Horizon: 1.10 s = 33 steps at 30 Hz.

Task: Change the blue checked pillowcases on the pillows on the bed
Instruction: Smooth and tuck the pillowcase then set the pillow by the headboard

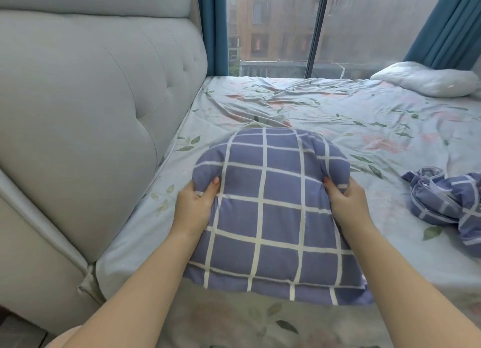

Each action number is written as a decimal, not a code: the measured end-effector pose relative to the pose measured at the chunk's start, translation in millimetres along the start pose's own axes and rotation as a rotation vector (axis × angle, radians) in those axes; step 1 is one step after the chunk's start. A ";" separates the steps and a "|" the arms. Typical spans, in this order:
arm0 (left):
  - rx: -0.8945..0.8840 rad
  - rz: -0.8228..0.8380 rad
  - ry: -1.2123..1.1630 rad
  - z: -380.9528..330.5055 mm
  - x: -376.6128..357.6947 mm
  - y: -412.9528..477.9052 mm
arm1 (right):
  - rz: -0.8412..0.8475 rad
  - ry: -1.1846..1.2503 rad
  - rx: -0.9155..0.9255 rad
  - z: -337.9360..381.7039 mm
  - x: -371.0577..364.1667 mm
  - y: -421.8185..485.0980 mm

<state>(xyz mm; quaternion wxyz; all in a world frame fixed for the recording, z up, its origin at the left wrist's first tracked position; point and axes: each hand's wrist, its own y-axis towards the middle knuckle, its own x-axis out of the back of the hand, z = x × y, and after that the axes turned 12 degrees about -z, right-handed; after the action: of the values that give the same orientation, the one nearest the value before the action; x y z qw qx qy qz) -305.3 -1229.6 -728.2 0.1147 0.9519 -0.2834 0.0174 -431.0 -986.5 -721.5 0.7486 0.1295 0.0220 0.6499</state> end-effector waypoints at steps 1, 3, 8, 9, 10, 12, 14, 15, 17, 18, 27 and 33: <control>-0.058 -0.025 0.002 -1.8 -1.7 5.5 | -0.017 0.041 0.029 4.7 -2.9 2.7; -0.135 -0.056 -0.016 -6.8 -4.5 14.9 | -0.045 0.126 0.027 11.7 -8.3 10.5; 0.028 0.042 0.392 1.7 -6.8 31.2 | 0.187 -0.105 -0.331 -17.4 -17.4 32.1; 0.108 0.134 0.538 7.7 -3.8 33.0 | 0.238 -0.234 -0.351 -26.6 -16.5 33.6; 0.181 0.217 0.643 15.0 0.2 34.9 | 0.264 -0.343 -0.351 -30.2 -13.9 32.5; 0.270 0.269 0.686 25.0 9.7 39.9 | 0.269 -0.430 -0.335 -29.3 -7.5 30.7; 0.353 0.277 0.634 27.4 21.2 43.1 | 0.354 -0.480 -0.392 -25.8 5.0 25.8; 0.421 0.292 0.592 26.2 27.4 43.4 | 0.415 -0.518 -0.433 -24.9 12.4 21.6; 0.591 0.334 0.460 22.3 39.9 41.3 | 0.502 -0.551 -0.504 -27.5 25.8 14.6; 0.651 0.357 0.395 20.2 45.2 40.0 | 0.520 -0.509 -0.526 -28.9 31.9 12.2; 0.535 0.313 0.305 14.1 57.6 22.6 | 0.258 -0.222 -0.636 -32.9 23.1 -12.7; 0.586 0.128 0.197 13.5 56.3 27.8 | 0.236 -0.113 -0.740 -28.2 18.1 -9.4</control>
<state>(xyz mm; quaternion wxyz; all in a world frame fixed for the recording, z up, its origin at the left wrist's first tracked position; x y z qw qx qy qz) -273.7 -1285.4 -730.0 -0.1389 0.9185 -0.3132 0.1977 -424.9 -965.3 -748.3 0.6648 -0.1119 -0.2703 0.6873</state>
